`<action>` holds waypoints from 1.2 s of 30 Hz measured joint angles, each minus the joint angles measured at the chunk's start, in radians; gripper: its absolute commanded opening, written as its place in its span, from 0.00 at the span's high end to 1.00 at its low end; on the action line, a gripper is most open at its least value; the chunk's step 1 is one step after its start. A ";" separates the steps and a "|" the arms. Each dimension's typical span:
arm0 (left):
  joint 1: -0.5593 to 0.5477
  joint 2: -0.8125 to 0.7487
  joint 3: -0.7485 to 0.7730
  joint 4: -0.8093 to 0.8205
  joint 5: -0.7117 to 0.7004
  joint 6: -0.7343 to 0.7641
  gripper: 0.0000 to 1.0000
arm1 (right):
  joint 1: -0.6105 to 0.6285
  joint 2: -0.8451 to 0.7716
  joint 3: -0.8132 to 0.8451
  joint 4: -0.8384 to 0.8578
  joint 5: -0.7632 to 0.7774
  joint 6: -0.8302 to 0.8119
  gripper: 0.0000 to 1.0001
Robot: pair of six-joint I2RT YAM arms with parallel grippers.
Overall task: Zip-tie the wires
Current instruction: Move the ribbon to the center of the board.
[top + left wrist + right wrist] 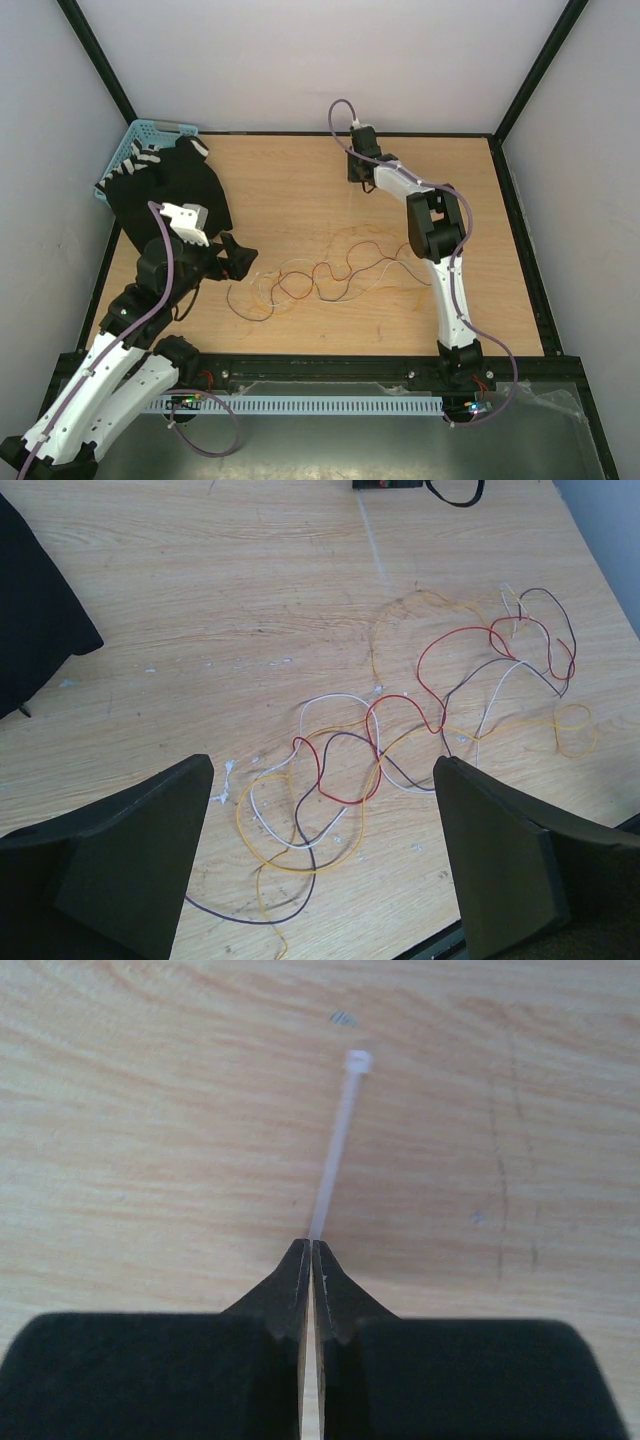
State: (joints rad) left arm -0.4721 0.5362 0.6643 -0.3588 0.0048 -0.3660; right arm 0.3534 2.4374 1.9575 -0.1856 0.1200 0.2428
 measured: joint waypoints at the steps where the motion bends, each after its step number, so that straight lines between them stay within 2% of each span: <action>1: 0.002 0.000 0.000 0.000 0.001 0.000 0.06 | 0.005 -0.010 -0.016 0.004 0.000 -0.001 0.92; 13: 0.016 0.031 0.031 -0.001 0.014 -0.001 0.06 | 0.162 -0.226 -0.377 0.105 -0.037 -0.019 0.94; 14: 0.018 0.037 0.031 -0.002 0.015 -0.002 0.06 | 0.175 -0.245 -0.407 0.115 -0.045 -0.019 0.91; 18: 0.022 0.054 0.031 -0.003 0.018 -0.005 0.06 | 0.217 -0.304 -0.499 0.141 -0.074 -0.009 0.72; 20: 0.024 0.056 0.031 -0.003 0.020 -0.006 0.06 | 0.228 -0.319 -0.517 0.137 -0.082 -0.004 0.67; 25: 0.029 0.053 0.031 -0.003 0.022 -0.013 0.06 | 0.227 -0.322 -0.486 0.080 -0.040 0.000 0.61; 32: 0.031 0.041 0.030 -0.003 0.030 -0.024 0.06 | 0.221 -0.245 -0.234 0.014 0.009 -0.009 0.60; 36: 0.035 0.036 0.030 -0.003 0.034 -0.026 0.06 | 0.221 -0.194 -0.171 0.007 0.000 -0.007 0.60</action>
State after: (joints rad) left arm -0.4374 0.5724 0.6941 -0.3614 0.0383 -0.3923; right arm 0.5743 2.2436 1.7866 -0.1787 0.1200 0.2359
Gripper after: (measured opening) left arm 0.937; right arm 0.403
